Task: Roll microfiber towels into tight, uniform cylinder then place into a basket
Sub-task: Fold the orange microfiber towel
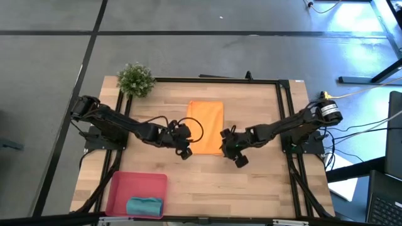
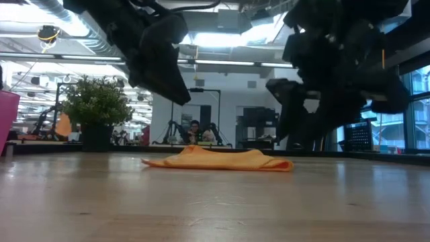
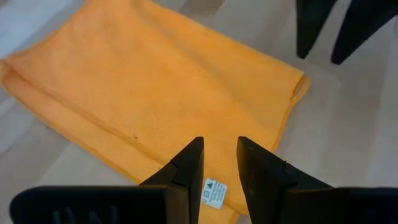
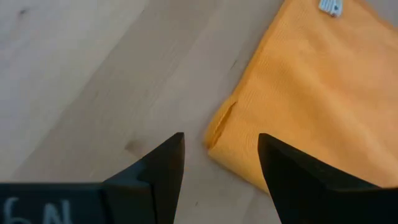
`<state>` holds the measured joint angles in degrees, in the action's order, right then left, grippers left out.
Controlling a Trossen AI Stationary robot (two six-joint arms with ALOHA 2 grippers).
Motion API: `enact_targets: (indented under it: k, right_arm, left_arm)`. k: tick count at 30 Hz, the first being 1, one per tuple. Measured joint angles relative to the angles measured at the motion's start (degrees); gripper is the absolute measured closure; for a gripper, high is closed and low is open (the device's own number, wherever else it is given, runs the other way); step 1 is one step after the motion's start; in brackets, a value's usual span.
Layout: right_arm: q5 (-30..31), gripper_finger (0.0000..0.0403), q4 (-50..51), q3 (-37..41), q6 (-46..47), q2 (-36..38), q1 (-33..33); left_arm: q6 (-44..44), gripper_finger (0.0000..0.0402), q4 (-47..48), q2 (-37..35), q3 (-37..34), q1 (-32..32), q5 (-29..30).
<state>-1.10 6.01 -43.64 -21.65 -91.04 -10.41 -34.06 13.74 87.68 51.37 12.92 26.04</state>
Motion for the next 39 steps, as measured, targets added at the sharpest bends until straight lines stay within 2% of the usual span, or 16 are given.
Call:
enact_targets:
  k: [2,7,19,24,33,39]
  right_arm:
    - [0.5,0.0199,-1.5,0.0,0.1,-1.7,0.0]
    - [8.2,0.0199,-3.4,0.0,-1.1,-6.2,0.1]
    - [10.0,0.0205,-4.5,0.0,-0.9,-7.6,0.1]
    - [10.0,0.0253,-5.1,0.0,-0.7,-7.8,0.1]
    - [11.7,0.0387,-7.2,0.1,3.2,-8.1,0.3]
    - [12.4,0.0388,-8.9,0.1,2.1,-7.3,1.2]
  left_arm:
    - [-0.1,0.0313,0.0,0.0,0.0,0.3,0.1]
    - [-0.2,0.0313,-0.4,0.0,0.0,1.2,0.8]
    - [-1.3,0.0313,-0.4,0.0,0.0,1.9,0.8]
    - [-1.3,0.0313,-0.3,0.0,0.0,1.9,0.8]
    - [-1.3,0.0313,-0.3,0.0,0.0,1.9,0.8]
    - [-1.3,0.0313,-0.3,0.0,0.0,1.9,0.7]
